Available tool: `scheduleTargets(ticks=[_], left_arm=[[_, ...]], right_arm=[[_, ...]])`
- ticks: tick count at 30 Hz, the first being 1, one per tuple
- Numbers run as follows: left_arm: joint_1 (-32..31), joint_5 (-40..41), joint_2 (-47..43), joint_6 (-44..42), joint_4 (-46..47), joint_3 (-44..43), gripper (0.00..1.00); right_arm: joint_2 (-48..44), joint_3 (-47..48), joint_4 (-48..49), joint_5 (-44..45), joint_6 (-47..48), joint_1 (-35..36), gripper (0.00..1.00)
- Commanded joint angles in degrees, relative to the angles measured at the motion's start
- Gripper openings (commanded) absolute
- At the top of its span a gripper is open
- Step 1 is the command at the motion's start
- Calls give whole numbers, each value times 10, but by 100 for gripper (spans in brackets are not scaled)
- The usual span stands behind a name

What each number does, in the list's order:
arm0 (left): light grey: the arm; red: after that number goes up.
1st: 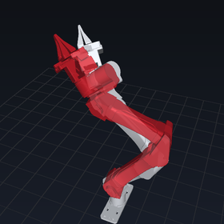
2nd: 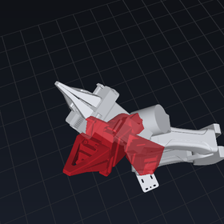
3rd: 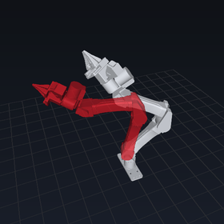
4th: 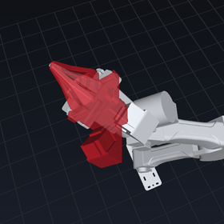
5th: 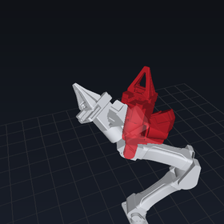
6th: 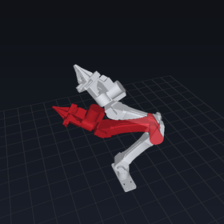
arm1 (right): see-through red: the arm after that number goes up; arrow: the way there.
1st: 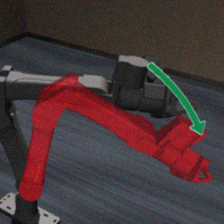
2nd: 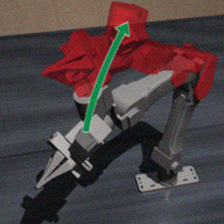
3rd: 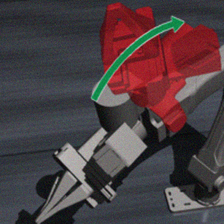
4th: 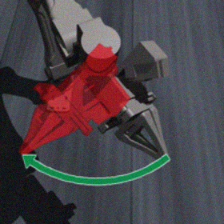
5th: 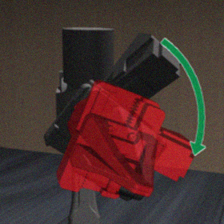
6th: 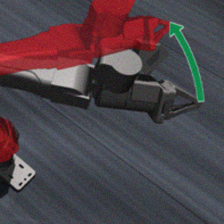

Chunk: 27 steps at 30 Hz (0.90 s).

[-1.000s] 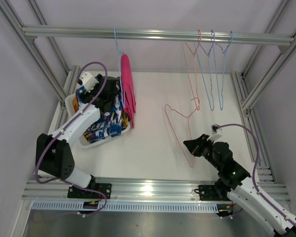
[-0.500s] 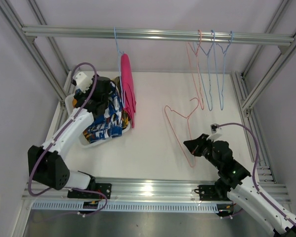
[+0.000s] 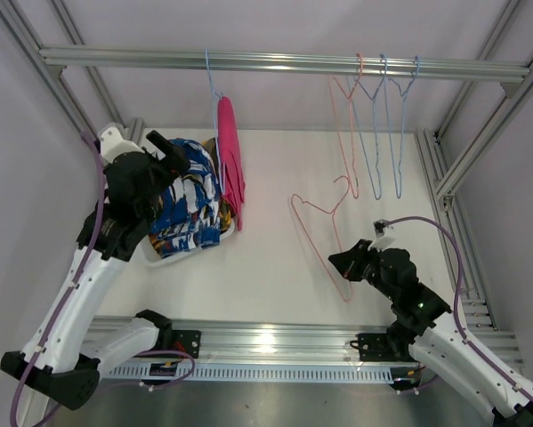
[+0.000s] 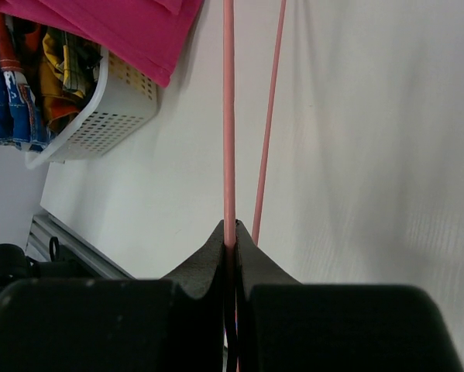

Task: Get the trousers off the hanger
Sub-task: Place the trousers in the bin.

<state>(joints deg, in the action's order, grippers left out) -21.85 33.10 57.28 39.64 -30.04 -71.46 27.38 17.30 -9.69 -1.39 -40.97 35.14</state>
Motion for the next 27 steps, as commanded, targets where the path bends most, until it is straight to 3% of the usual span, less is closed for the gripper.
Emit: scheduleTargets(ticks=[1,4,8,14,20,27], left_arm=[[-8,-109,-20,-70,-2,-22,100],[-20,-118,-17,-103,-55,-71,99],[-20,-152,-49,-141,-30,-67,99],[-32,-179,-76,-147,32,-7,99],[-35,-177,-122,-157,108,94,99],[-22,-168,-182,-163,126,154,99]], right_arm=[[16,37,-6,3,26,-2,0],[50,64,-30,14,48,-2,0],[58,101,-45,48,72,8,0],[108,174,-59,56,88,27,0],[163,246,-86,125,114,106,0],[218,360,-105,179,144,156,0]])
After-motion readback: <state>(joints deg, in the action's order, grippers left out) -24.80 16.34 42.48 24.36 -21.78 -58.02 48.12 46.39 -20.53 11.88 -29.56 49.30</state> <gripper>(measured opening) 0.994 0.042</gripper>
